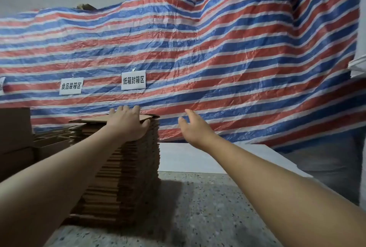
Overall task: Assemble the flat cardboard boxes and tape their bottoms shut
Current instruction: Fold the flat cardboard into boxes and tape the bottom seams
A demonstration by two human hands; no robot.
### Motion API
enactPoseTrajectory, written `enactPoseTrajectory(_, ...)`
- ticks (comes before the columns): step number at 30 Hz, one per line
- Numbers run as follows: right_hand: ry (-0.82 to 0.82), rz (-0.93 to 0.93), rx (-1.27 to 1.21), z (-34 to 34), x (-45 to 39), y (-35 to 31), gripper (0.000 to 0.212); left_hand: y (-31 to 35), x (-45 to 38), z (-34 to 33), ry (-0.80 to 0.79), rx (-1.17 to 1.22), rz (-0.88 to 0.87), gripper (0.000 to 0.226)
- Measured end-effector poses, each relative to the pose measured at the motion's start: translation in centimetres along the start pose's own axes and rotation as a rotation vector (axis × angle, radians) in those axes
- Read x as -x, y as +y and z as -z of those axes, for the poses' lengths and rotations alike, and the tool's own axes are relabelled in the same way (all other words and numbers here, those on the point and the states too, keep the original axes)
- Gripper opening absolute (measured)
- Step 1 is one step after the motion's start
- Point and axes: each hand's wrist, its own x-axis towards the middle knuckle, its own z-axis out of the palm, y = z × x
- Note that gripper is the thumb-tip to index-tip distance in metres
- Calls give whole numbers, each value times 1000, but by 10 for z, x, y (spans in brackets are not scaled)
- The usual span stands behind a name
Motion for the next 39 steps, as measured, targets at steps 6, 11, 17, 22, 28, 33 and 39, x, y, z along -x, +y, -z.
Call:
enactPoseTrajectory(6,-1,-62,86,4,-2,6,61,5,4,-7,-98,3,-12,51)
enactPoseTrajectory(11,-49,-61,49,4,2,6,60,13,19,-2,-19,-120,-52,26)
enactPoseTrajectory(17,-57,-103,-31,14,5,0,62,11,29,20,439,173,-221,37)
enactPoseTrajectory(22,6,-160,-190,38,2,-5,65,11,23,72,882,525,-249,28)
enactPoseTrajectory(28,201,-275,-430,83,-7,-2,74,30,19,113,900,844,-227,35)
enactPoseTrajectory(33,349,-266,-512,123,1,5,77,49,24,122,754,1038,-205,45)
enactPoseTrajectory(39,449,-271,-546,159,23,16,99,71,31,124,574,1339,-136,49)
